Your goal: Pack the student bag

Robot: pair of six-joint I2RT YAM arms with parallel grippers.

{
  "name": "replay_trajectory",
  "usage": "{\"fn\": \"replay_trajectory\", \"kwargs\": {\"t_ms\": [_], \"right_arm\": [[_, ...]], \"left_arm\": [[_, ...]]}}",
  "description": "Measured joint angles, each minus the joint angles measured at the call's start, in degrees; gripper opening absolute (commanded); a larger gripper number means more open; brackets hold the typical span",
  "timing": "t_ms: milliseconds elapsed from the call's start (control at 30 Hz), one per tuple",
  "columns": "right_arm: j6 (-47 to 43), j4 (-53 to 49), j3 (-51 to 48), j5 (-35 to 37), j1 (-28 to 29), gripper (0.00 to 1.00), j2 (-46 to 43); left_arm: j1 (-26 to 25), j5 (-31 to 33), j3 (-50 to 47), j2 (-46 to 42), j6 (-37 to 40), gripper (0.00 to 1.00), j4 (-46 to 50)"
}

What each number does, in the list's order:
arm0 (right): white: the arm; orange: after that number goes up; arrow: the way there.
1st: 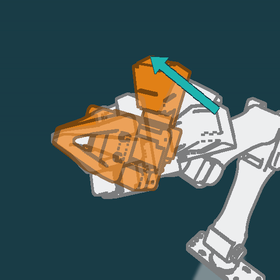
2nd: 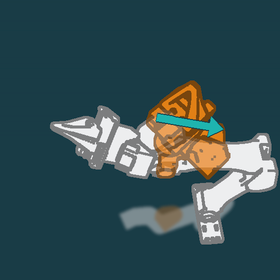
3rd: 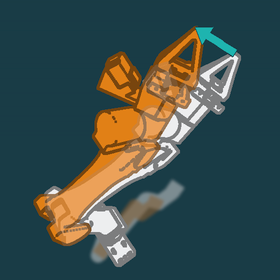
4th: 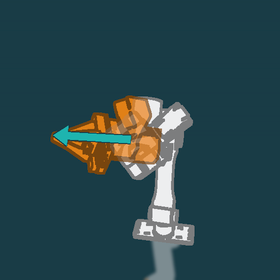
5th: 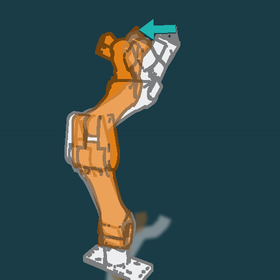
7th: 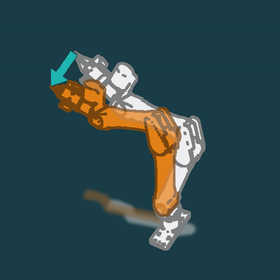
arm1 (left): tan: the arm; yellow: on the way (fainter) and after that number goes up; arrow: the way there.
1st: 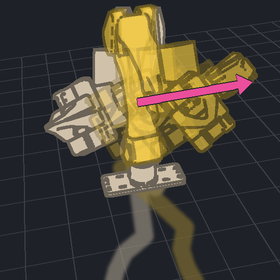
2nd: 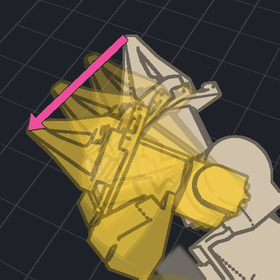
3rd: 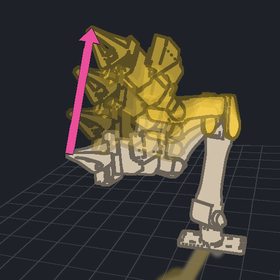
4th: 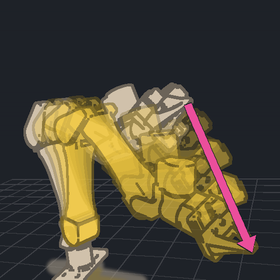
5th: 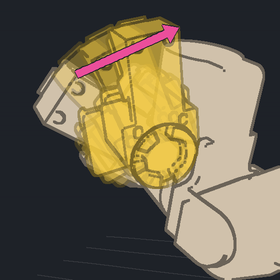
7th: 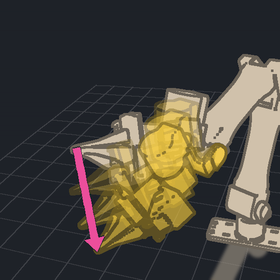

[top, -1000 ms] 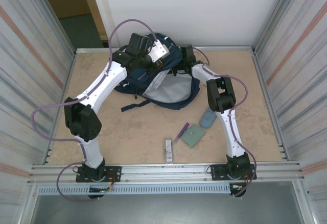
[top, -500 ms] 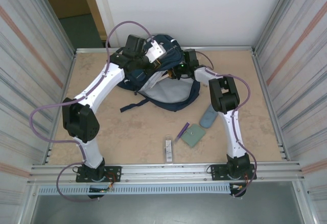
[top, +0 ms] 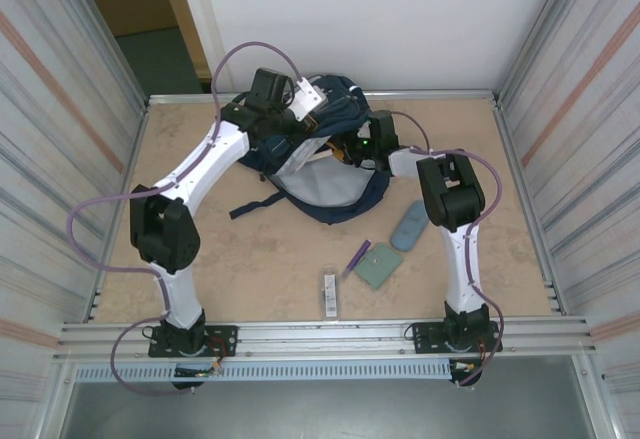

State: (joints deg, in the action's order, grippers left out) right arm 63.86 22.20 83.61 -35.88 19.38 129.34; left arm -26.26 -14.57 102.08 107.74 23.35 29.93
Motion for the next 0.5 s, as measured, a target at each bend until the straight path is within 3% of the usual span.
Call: {"fn": "replay_trajectory", "kwargs": {"t_ms": [500], "right_arm": [[-12.39, 1.66, -10.12, 6.36, 0.44, 0.47, -9.42]], "left_arm": [[1.09, 0.35, 3.69, 3.28, -4.15, 0.00, 2.89]]}}
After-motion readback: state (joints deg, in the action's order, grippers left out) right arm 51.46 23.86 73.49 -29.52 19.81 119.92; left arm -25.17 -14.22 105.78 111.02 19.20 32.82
